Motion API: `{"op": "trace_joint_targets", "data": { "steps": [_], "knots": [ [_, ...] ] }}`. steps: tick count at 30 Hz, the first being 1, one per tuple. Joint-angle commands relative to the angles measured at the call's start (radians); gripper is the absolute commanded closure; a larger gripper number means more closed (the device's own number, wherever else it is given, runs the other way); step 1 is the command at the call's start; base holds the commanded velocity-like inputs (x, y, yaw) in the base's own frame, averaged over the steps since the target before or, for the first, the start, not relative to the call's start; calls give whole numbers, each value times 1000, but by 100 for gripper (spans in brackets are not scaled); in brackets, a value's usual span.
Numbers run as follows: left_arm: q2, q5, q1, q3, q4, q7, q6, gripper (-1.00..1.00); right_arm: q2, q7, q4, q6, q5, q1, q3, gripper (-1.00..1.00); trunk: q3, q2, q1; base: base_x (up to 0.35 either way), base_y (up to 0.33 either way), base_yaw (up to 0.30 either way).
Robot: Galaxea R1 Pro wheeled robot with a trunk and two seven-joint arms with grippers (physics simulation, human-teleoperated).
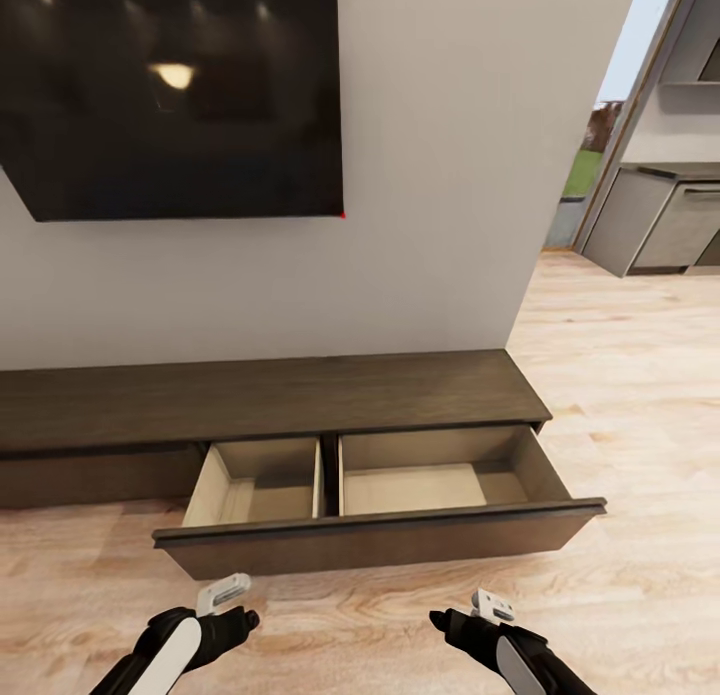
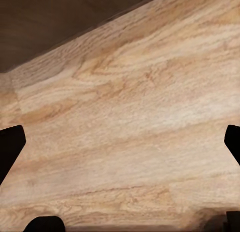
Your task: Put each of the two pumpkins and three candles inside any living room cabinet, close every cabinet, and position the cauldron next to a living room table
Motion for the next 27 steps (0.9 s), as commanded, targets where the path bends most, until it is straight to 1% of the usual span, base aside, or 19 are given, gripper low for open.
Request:
{"op": "trace_joint_targets", "data": {
  "steps": [1, 8, 12, 18, 21, 25, 27],
  "knots": [
    [1, 10, -1, -4, -1, 10, -1, -100, 0, 0, -1, 1, -3, 0, 4, -100, 2, 7, -4, 0, 0, 0],
    [1, 10, -1, -5, -1, 10, -1, -100, 0, 0, -1, -8, -4, 0, 4, -100, 24, 56, -31, 0, 0, 0],
    [2, 10, -1, 3, -1, 10, -1, -100, 0, 0, 0, -15, -4, 0, 4, -100, 37, 84, -46, 0, 0, 0],
    [1, 9, -1, -4, -1, 10, -1, -100, -1, 2, 0, -16, -4, 0, 4, -100, 56, 126, -69, -1, 0, 0],
    [0, 9, -1, -4, -1, 10, -1, -100, 0, 1, 0, -16, -3, 0, 5, -100, 65, 147, -81, -125, 0, 0],
    [1, 9, -1, -4, -1, 11, -1, -100, 0, -2, 0, -16, -4, 0, 40, -100, 78, 175, -96, -163, 0, 0],
    [0, 9, -1, -5, -1, 11, -1, -100, 0, -5, 0, -16, -5, 0, 51, -100, 84, 189, -104, -46, 0, 0]
  ]
}}
